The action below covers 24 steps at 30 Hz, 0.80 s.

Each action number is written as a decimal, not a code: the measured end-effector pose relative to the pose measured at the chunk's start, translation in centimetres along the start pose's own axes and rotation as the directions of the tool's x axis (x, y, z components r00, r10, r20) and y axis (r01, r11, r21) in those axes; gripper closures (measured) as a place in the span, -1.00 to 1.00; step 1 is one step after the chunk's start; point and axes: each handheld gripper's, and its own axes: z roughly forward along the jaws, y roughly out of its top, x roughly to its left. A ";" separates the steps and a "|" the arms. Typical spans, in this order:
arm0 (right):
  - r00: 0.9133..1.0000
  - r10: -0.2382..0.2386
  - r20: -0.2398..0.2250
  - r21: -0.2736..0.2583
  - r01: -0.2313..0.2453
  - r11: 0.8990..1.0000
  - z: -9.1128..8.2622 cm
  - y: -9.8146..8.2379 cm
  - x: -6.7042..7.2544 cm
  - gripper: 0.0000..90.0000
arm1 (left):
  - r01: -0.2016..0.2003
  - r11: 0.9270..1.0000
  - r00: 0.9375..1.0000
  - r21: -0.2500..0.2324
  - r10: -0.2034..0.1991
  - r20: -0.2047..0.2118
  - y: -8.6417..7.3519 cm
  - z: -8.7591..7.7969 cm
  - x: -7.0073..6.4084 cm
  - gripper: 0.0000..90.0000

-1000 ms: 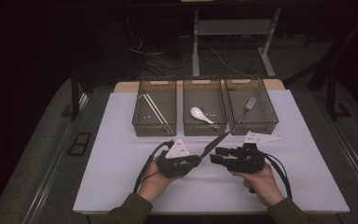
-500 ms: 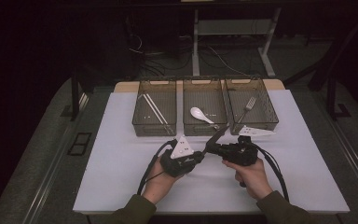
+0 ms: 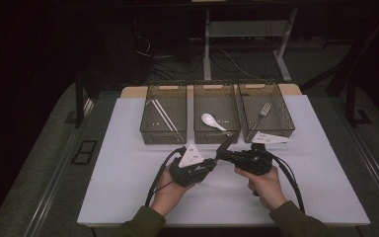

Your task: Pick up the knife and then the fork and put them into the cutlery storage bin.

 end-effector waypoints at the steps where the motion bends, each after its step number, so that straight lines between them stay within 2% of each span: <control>1: 1.000 0.004 0.000 0.000 -0.004 1.000 0.0 0.0 0.0 0.97 | 0.003 1.000 1.000 -0.006 -0.003 0.002 0.0 0.0 0.0 0.75; 7: 1.000 -0.007 -0.002 -0.001 0.007 1.000 -0.1 0.1 0.1 0.97 | 0.012 1.000 1.000 -0.022 -0.011 0.024 -0.1 0.0 0.1 0.70; 13: 1.000 -0.005 0.009 -0.014 0.005 1.000 -0.7 0.5 -0.2 0.97 | 0.028 0.998 0.999 -0.052 -0.026 0.026 -0.4 -0.7 0.2 0.25; 16: 0.999 -0.009 0.038 -0.021 0.010 1.000 -1.8 1.2 -0.8 0.97 | 0.028 0.999 0.999 -0.047 -0.026 0.030 -1.1 -1.9 0.8 0.10; 20: 0.997 -0.008 0.071 -0.047 0.011 0.999 -3.9 3.0 -2.0 0.97 | 0.026 0.999 0.999 -0.033 -0.025 0.029 -2.8 -3.9 2.0 -0.07; 24: 0.993 0.000 0.115 -0.076 0.009 0.997 -6.5 5.2 -3.3 0.97 | 0.068 0.998 0.997 -0.010 -0.068 0.032 -4.5 -5.8 3.3 -0.21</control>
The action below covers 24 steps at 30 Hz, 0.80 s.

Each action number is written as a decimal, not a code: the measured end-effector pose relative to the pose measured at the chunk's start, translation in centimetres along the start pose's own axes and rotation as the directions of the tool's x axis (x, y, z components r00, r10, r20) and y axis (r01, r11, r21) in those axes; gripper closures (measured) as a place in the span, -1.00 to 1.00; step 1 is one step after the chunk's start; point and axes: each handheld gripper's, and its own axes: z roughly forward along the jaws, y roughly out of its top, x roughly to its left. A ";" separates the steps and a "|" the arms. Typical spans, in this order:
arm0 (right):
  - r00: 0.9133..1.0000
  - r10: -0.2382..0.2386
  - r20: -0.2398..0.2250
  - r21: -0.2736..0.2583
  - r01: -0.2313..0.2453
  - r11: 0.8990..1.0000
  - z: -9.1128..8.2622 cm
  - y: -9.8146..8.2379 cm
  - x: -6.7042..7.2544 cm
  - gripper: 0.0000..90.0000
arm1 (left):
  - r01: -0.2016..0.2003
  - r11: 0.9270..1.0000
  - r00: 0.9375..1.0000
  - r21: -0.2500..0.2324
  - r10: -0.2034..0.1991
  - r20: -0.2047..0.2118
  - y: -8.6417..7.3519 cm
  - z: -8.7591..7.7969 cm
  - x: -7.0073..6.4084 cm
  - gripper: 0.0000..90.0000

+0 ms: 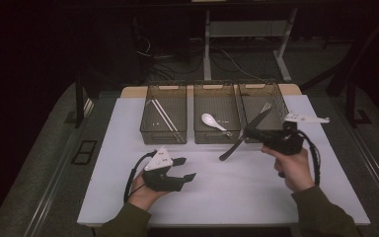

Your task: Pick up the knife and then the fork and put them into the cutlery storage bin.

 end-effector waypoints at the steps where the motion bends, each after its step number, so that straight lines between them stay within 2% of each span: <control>1: 1.000 -0.008 0.014 -0.007 0.008 1.000 -0.7 0.6 -0.5 0.97 | -0.004 1.000 1.000 0.009 0.004 -0.004 -0.4 -0.4 0.2 -0.23; 6: 0.994 -0.010 0.108 -0.064 0.017 0.998 -3.7 3.6 -2.6 0.97 | 0.028 0.999 1.000 0.027 -0.027 -0.011 -1.9 -1.5 0.9 -0.34; 9: 0.987 0.006 0.163 -0.082 0.007 0.997 -5.0 5.2 -4.0 0.97 | 0.052 0.998 0.999 0.038 -0.052 -0.013 -2.4 -1.6 1.2 -0.41; 12: 0.976 0.003 0.219 -0.080 0.014 0.997 -5.6 6.4 -5.2 0.97 | 0.050 0.998 0.999 0.036 -0.050 -0.010 -2.5 -1.3 1.4 -0.54; 16: 0.965 0.025 0.262 -0.076 -0.005 0.997 -5.2 7.0 -7.2 0.97 | 0.050 0.997 0.999 0.055 -0.049 -0.005 -2.6 -0.9 1.2 -0.71; 20: 0.954 0.061 0.294 -0.019 -0.058 0.998 -3.7 6.5 -9.5 0.97 | 0.039 0.996 0.999 0.074 -0.039 0.003 -2.6 -0.6 1.1 -0.84; 24: 0.955 0.100 0.280 0.048 -0.118 0.992 -1.8 5.7 -11.0 0.97 | 0.039 0.994 0.999 0.101 -0.041 0.022 -2.8 -0.2 1.1 -0.92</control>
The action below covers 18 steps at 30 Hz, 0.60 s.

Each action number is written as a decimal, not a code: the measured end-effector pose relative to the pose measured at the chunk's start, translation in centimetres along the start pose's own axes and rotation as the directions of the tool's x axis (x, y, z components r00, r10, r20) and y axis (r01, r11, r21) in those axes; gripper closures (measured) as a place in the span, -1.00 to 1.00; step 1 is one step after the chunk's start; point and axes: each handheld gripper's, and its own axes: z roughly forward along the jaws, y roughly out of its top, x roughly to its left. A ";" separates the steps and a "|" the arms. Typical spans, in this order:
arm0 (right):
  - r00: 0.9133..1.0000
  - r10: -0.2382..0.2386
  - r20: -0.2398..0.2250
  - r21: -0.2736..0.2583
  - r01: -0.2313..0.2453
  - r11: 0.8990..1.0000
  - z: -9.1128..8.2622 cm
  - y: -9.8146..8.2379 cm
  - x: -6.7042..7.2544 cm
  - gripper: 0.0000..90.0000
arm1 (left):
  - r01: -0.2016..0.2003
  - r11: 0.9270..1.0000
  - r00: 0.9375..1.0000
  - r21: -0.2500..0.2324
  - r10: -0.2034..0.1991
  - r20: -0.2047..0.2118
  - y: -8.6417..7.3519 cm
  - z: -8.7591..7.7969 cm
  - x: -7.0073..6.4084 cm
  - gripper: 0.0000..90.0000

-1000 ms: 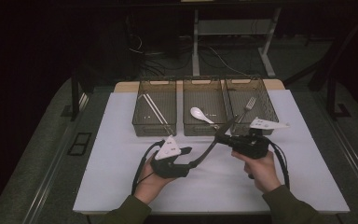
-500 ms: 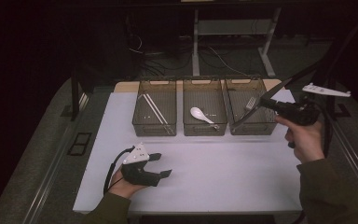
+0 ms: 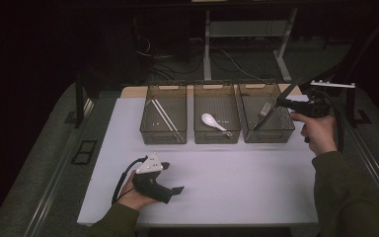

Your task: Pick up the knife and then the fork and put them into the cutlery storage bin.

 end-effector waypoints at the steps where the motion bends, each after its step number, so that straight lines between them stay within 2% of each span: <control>1: 1.000 0.001 -0.001 0.020 -0.001 1.000 0.5 -0.1 -0.1 0.97 | 0.000 1.000 1.000 0.004 0.000 0.005 0.0 0.1 0.0 -0.93; 6: 1.000 0.025 -0.015 0.085 -0.024 0.996 2.4 -0.8 -0.5 0.97 | -0.002 1.000 1.000 0.018 0.001 0.015 -0.1 0.2 0.0 -0.93; 8: 0.999 0.025 -0.021 0.081 -0.023 0.996 2.7 -0.8 -0.6 0.97 | 0.001 1.000 1.000 0.027 -0.001 0.023 -0.1 0.2 0.0 -0.92; 12: 0.999 0.000 0.035 0.073 -0.002 0.997 3.2 -0.8 -1.1 0.89 | 0.003 0.999 1.000 0.037 -0.004 0.028 -0.1 0.4 0.0 -0.92; 18: 0.990 -0.019 0.143 0.098 0.005 0.995 3.8 -1.1 -2.2 0.70 | 0.006 0.999 1.000 0.041 -0.007 0.028 -0.1 0.4 0.0 -0.92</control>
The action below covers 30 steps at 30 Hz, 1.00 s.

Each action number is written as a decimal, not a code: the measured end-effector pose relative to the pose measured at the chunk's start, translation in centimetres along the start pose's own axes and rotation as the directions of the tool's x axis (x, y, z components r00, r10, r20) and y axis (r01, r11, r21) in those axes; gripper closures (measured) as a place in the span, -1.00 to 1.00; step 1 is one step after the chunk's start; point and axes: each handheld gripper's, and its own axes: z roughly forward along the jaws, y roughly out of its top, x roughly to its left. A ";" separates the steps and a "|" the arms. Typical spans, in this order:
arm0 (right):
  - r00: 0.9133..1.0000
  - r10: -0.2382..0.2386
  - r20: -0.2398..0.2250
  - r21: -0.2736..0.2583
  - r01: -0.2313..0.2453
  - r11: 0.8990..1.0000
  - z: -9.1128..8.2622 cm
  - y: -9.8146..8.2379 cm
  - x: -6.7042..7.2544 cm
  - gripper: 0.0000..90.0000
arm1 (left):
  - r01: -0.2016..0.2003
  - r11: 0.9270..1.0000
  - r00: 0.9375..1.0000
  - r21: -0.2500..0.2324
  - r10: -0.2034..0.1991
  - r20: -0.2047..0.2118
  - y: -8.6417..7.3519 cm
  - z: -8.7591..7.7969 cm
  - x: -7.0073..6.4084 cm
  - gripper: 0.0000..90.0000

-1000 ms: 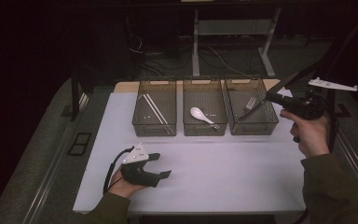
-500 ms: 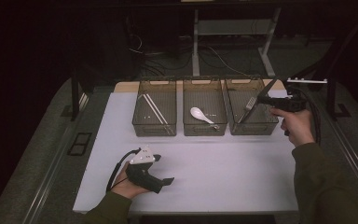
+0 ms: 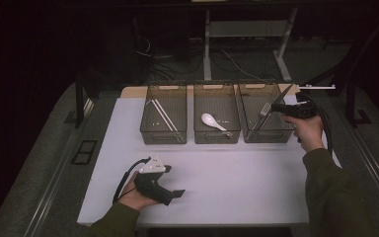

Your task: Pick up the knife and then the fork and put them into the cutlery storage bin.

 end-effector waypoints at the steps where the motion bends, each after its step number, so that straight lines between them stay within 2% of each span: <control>1: 1.000 -0.009 0.023 0.011 0.008 1.000 0.1 0.0 -0.1 0.65 | 0.001 1.000 1.000 -0.001 -0.001 0.000 0.0 0.0 0.0 -0.92; 4: 0.997 -0.025 0.072 0.027 0.023 0.999 -0.1 0.0 -0.5 0.51 | 0.004 1.000 1.000 -0.001 -0.004 -0.001 0.0 0.0 0.1 -0.92; 9: 0.997 -0.038 0.072 0.014 0.037 0.999 -0.8 0.0 -0.7 0.41 | 0.001 1.000 1.000 -0.002 -0.001 -0.001 0.0 0.0 0.1 -0.92; 13: 0.997 -0.055 0.052 0.017 0.054 0.998 -1.3 -0.2 -0.4 0.28 | -0.004 1.000 1.000 -0.004 0.004 -0.004 0.0 -0.1 0.0 -0.92; 15: 0.998 -0.061 0.035 0.009 0.061 0.998 -1.6 -0.4 -0.1 0.14 | -0.007 1.000 1.000 -0.004 0.007 -0.004 0.0 0.0 0.0 -0.92; 18: 0.995 -0.102 0.017 0.011 0.101 0.995 -2.3 -0.8 0.8 0.00 | -0.009 1.000 1.000 -0.007 0.009 -0.005 0.0 0.0 0.0 -0.92; 24: 0.983 -0.182 -0.034 -0.020 0.181 0.983 -4.1 -2.4 2.9 -0.21 | -0.014 1.000 1.000 -0.013 0.014 -0.015 0.0 -0.2 0.0 -0.92; 30: 0.966 -0.255 -0.053 -0.047 0.252 0.967 -5.5 -4.9 4.9 -0.34 | -0.019 1.000 1.000 -0.016 0.019 -0.024 0.0 -0.3 0.0 -0.92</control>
